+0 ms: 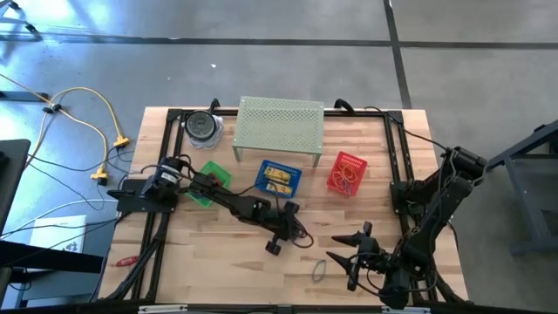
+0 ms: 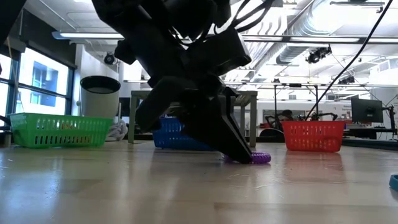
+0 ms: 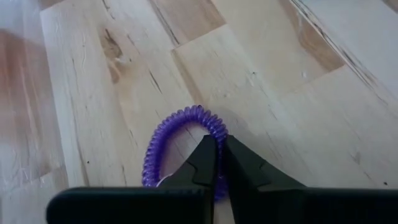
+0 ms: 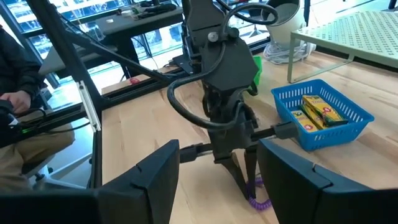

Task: Pick & Place Office Desk Supplies
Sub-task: Put the purple spring keychain into the green bin

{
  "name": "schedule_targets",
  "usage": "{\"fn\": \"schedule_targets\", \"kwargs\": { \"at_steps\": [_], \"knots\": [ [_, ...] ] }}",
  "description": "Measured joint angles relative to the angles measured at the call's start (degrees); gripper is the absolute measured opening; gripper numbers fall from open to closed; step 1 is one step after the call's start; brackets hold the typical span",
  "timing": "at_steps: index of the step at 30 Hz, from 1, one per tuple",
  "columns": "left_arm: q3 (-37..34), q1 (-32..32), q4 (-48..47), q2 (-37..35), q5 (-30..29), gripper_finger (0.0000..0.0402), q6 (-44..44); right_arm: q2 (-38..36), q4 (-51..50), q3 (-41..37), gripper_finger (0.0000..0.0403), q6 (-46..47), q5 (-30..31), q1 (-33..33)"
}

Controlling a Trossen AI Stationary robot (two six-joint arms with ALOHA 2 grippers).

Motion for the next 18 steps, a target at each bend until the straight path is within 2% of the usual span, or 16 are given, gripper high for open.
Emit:
{"fn": "schedule_targets", "kwargs": {
  "at_steps": [12, 18],
  "knots": [
    [-0.5, -4.0, -3.3, -5.5, -4.4, 0.0007, -4.2, 0.0, 0.0, 0.0, 0.0205, -0.1, -0.6, 0.0],
    [-0.3, -7.6, -7.8, -13.7, -5.6, 0.0007, -5.3, 0.0, 0.0, 0.0, 0.0205, -0.1, -1.4, 0.0]
  ]
}}
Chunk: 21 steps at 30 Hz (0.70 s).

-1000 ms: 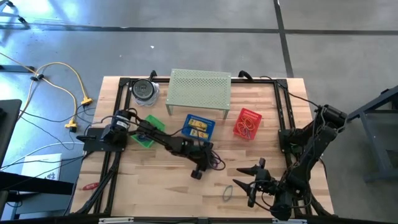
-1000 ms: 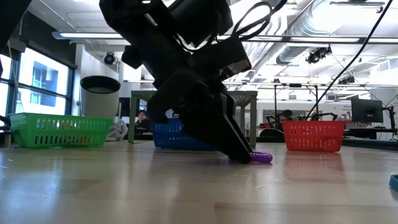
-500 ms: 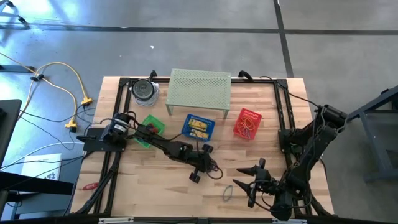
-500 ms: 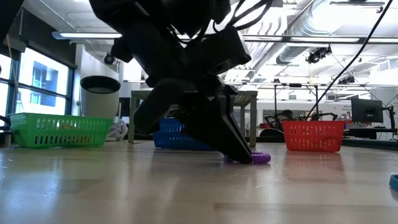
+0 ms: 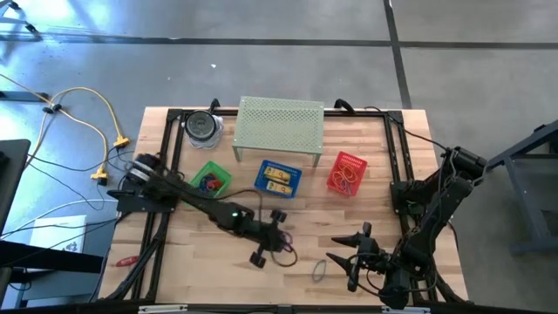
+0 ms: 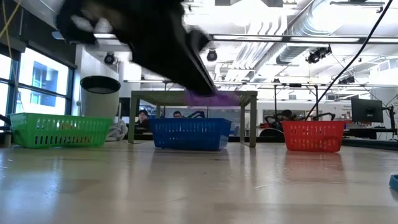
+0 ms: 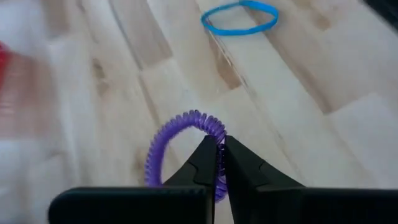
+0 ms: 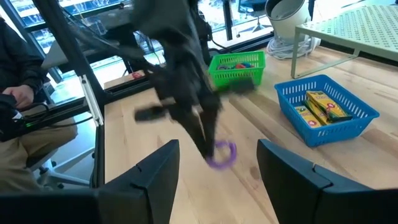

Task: Pick & Place Office Desk Supplies
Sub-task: Put the purple spring keychain into the green bin

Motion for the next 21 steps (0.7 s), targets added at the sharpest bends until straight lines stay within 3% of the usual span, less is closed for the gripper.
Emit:
{"fn": "schedule_targets", "kwargs": {
  "at_steps": [6, 14, 18, 21],
  "knots": [
    [0.0, -5.0, -12.0, -11.7, -11.2, 0.0007, -3.3, 0.0, 0.2, 0.0, 0.0205, -0.8, -0.3, 0.0],
    [0.1, -11.4, -25.3, -26.6, -14.2, 0.0006, -15.1, 0.0, 0.4, 0.0, 0.0205, -1.0, -0.9, -0.1],
    [0.1, -11.9, -35.4, -30.8, -14.2, 0.0006, -23.6, 0.0, 0.4, 0.0, 0.0205, -1.0, -0.8, -0.2],
    [0.1, -11.4, -44.6, -32.7, -18.5, 0.0006, -30.9, 0.0, 0.4, 0.0, 0.0205, -1.0, -0.5, -0.2]
  ]
}}
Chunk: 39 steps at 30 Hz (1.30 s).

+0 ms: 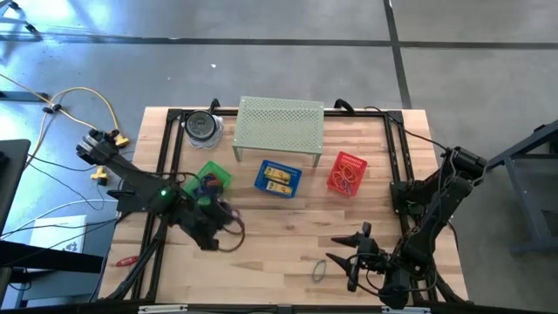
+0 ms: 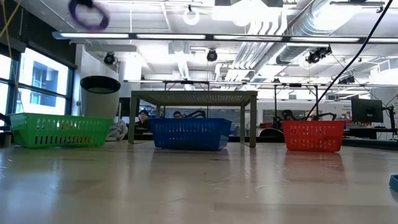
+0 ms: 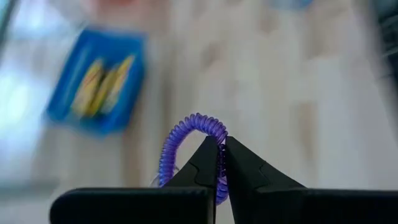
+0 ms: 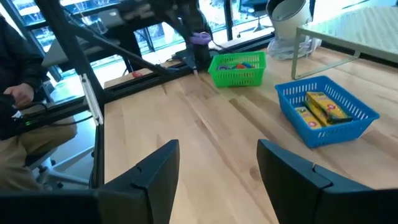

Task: Pick & Place Office Desk Supplies
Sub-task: Put the purple spring keychain into the green bin

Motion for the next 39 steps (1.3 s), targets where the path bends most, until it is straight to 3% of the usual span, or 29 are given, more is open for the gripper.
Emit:
{"fn": "schedule_targets", "kwargs": {
  "at_steps": [5, 12, 18, 26, 34, 39],
  "knots": [
    [0.0, 3.7, -13.4, -0.7, -1.7, 0.0006, -7.9, 0.0, 0.0, 0.0, 0.0205, 0.0, 0.8, 0.0],
    [-0.9, 9.8, -21.7, -1.2, -1.2, 0.0006, -8.3, 0.0, 0.0, 0.0, 0.0205, 0.0, 0.8, 0.0],
    [-7.1, 19.9, -20.5, -6.5, 4.0, 0.0006, -6.4, 0.0, 0.5, 0.0, 0.0205, 0.0, -0.9, 0.0],
    [-22.0, 32.0, -8.0, -15.9, 13.4, 0.0006, -8.1, 0.0, 0.5, 0.0, 0.0205, -0.1, -0.5, 0.0],
    [-28.3, 39.4, -6.3, -15.3, 13.9, 0.001, -13.3, 0.0, 0.1, 0.0, 0.0205, -0.4, 0.0, -1.7],
    [-28.9, 39.8, -6.2, -13.6, 16.6, 0.0043, -14.5, 0.0, -0.2, 0.0, 0.0205, -0.4, -4.0, -4.2]
  ]
}}
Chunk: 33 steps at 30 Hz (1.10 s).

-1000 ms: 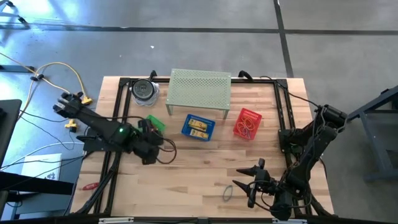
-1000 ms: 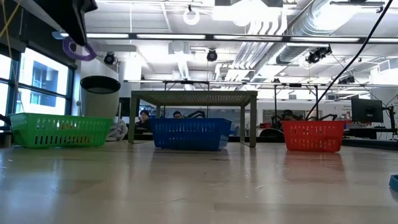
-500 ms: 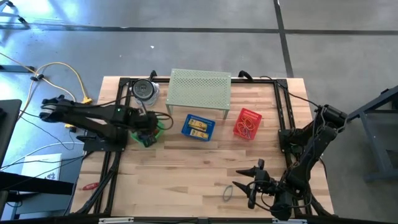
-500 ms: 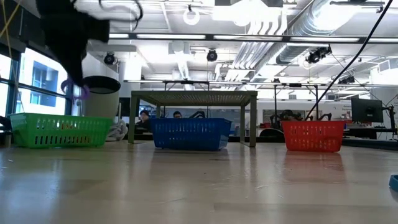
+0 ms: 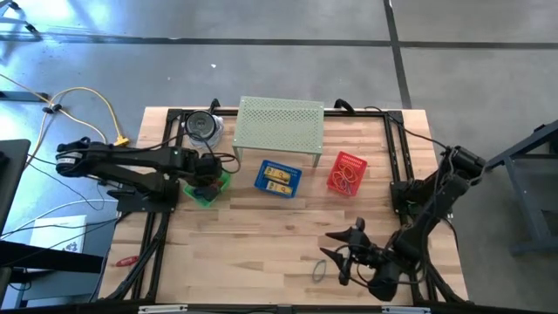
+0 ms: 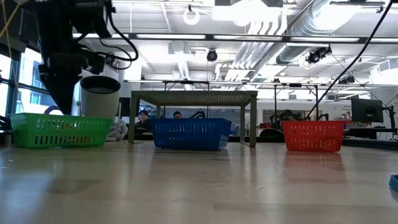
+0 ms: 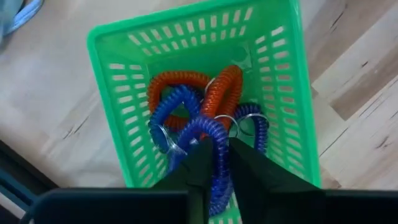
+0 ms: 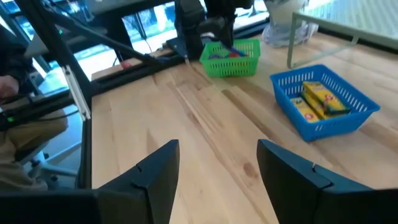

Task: Pick & Place Office Desk Supplies
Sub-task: Put the purple spring keychain into the green bin, then put the blue rubber band into the red bin

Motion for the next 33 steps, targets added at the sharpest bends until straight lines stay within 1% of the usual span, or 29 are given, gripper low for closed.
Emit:
{"fn": "schedule_targets", "kwargs": {
  "at_steps": [5, 8, 11, 15, 18, 21, 23, 25, 27, 29, 31, 33],
  "knots": [
    [0.0, -0.1, 0.2, 0.6, 0.1, 0.0088, 0.3, 0.0, -0.3, -0.1, 0.0205, -0.4, -3.0, -1.8],
    [0.0, 0.6, 0.2, 0.6, 0.1, 0.0099, 0.5, 0.0, -0.3, -0.2, 0.0205, -1.4, -3.1, -2.2],
    [1.4, 1.6, -1.0, 0.6, 0.7, 0.0101, 3.4, 0.0, -0.2, -0.2, 0.0205, -2.8, -2.7, -2.2],
    [5.3, 2.9, -3.0, 0.3, 0.9, 0.0102, 1.3, 0.0, 2.0, -0.2, 0.0205, -10.2, -0.9, -2.2],
    [8.5, 1.9, -0.9, -0.6, 0.6, 0.0102, -0.1, 0.0, 9.4, -0.2, 0.0205, -19.7, -1.0, -2.1],
    [8.8, -1.6, 7.3, -1.2, -1.4, 0.0102, 2.8, -0.6, 20.7, -0.2, 0.0205, -34.3, -2.2, -1.3],
    [8.8, -4.8, 13.0, -1.2, -1.7, 0.0103, 5.2, -0.7, 27.9, -0.2, 0.0205, -44.1, -4.5, -1.0],
    [8.8, -8.3, 18.3, -0.6, -1.8, 0.0103, 6.7, -0.7, 32.3, 0.0, 0.0205, -50.9, -6.4, -0.8],
    [8.8, -12.1, 23.5, 0.2, -1.9, 0.0103, 7.9, -1.1, 32.5, 1.0, 0.0205, -52.3, -8.2, -0.7],
    [8.8, -16.1, 28.0, 1.5, -3.4, 0.0103, 9.0, -1.9, 29.9, 2.5, 0.0205, -49.5, -11.9, -1.2],
    [8.8, -20.3, 32.1, 3.1, -6.1, 0.0103, 9.8, -2.2, 25.2, 4.2, 0.0205, -46.2, -16.6, -2.0],
    [8.8, -23.9, 35.7, 5.6, -9.0, 0.0103, 10.6, -2.3, 18.3, 6.4, 0.0205, -43.2, -20.4, -2.7]
  ]
}}
